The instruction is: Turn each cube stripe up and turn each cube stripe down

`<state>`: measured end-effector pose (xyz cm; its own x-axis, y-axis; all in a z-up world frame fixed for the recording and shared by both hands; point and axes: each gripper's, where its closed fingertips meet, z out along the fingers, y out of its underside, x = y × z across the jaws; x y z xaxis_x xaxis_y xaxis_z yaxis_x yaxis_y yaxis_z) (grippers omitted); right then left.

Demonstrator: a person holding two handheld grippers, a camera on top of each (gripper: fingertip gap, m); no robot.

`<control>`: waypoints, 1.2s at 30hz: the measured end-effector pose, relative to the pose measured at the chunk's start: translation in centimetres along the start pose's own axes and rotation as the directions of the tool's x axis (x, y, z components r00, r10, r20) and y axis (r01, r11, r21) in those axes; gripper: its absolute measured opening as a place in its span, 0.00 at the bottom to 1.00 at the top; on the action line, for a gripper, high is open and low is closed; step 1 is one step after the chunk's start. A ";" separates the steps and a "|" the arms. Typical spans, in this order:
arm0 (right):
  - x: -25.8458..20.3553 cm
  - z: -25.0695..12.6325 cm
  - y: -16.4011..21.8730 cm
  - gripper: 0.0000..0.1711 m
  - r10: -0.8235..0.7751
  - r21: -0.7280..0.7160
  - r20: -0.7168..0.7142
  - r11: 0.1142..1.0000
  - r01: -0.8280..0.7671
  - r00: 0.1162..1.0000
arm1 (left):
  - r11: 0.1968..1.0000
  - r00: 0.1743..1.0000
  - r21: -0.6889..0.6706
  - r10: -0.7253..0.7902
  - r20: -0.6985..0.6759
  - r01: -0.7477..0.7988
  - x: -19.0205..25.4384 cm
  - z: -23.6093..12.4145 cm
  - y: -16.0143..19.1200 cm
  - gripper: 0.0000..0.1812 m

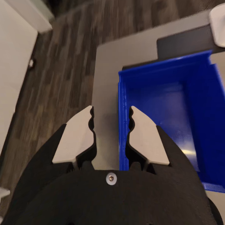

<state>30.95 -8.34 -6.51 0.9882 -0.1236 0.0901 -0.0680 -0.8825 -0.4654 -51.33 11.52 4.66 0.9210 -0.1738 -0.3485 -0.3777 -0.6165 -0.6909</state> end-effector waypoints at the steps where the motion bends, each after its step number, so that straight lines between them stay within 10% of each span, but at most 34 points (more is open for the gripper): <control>1: -0.3 0.5 0.4 0.33 0.013 -0.026 0.024 1.000 -0.012 1.000 | 0.998 1.000 -0.053 -0.022 -0.013 0.022 -0.2 1.0 0.9 0.31; 12: -0.1 3.4 2.3 0.19 0.066 -0.152 0.056 0.987 -0.057 0.996 | 0.900 0.941 -0.410 -0.257 -0.222 0.149 2.7 6.9 7.0 0.32; 18: -1.5 3.7 2.4 0.04 0.074 -0.176 0.145 0.983 -0.047 0.987 | 0.842 0.930 -0.521 -0.295 -0.221 0.143 3.5 9.0 9.1 0.06; 36: -9.1 3.7 0.7 0.04 0.005 -0.246 0.177 0.968 0.039 0.984 | 0.843 0.924 -0.510 -0.042 -0.380 -0.172 17.1 5.9 5.7 0.06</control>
<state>22.37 -6.16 -10.91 0.9965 -0.0463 -0.0696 -0.0612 -0.9711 -0.2306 -38.32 9.60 -8.97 0.9028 -0.4268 -0.0522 -0.4282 -0.8814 -0.1994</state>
